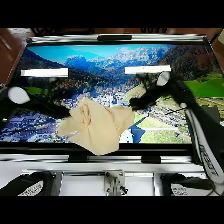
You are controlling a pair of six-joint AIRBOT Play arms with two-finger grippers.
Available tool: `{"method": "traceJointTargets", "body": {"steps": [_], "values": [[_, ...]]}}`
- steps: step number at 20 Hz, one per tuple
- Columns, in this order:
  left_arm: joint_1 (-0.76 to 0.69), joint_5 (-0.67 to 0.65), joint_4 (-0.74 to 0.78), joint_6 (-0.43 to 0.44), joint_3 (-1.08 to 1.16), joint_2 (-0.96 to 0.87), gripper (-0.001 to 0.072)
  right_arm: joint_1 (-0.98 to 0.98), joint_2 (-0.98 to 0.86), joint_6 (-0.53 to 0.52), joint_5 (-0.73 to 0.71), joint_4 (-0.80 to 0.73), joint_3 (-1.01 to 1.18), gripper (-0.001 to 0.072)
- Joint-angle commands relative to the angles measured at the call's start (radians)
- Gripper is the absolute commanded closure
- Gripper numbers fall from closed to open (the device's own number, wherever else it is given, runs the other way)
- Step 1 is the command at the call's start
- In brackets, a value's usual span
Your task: Fold the shirts.
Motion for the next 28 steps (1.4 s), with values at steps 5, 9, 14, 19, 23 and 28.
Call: {"method": "traceJointTargets", "body": {"steps": [5, 9, 14, 19, 23, 28], "values": [[0.002, 0.096, 0.506, -0.137, 0.857, 0.211, 0.0670, -0.001, 0.472, -0.042, -0.244, -0.472, 0.520, 0.0635], [0.001, 0.159, 0.464, -0.231, 0.938, 0.340, 0.0670, -0.001, 0.670, 0.060, -0.324, -0.418, 0.532, 0.0635], [0.001, -0.072, 0.413, -0.227, 0.813, 0.411, 0.0670, -0.001, 0.727, 0.092, -0.266, -0.398, 0.532, 0.0635], [0.001, -0.124, 0.392, -0.227, 0.650, 0.409, 0.0669, -0.001, 0.644, 0.092, 0.064, -0.539, 0.531, 0.0635], [0.000, -0.126, 0.358, -0.241, 0.303, 0.406, 0.0669, -0.001, 0.531, 0.093, 0.240, -0.635, 0.321, 0.0635], [0.002, 0.162, 0.359, -0.243, -0.153, 0.281, 0.0669, -0.001, 0.381, 0.243, -0.307, -0.658, -0.161, 0.0634]]}}
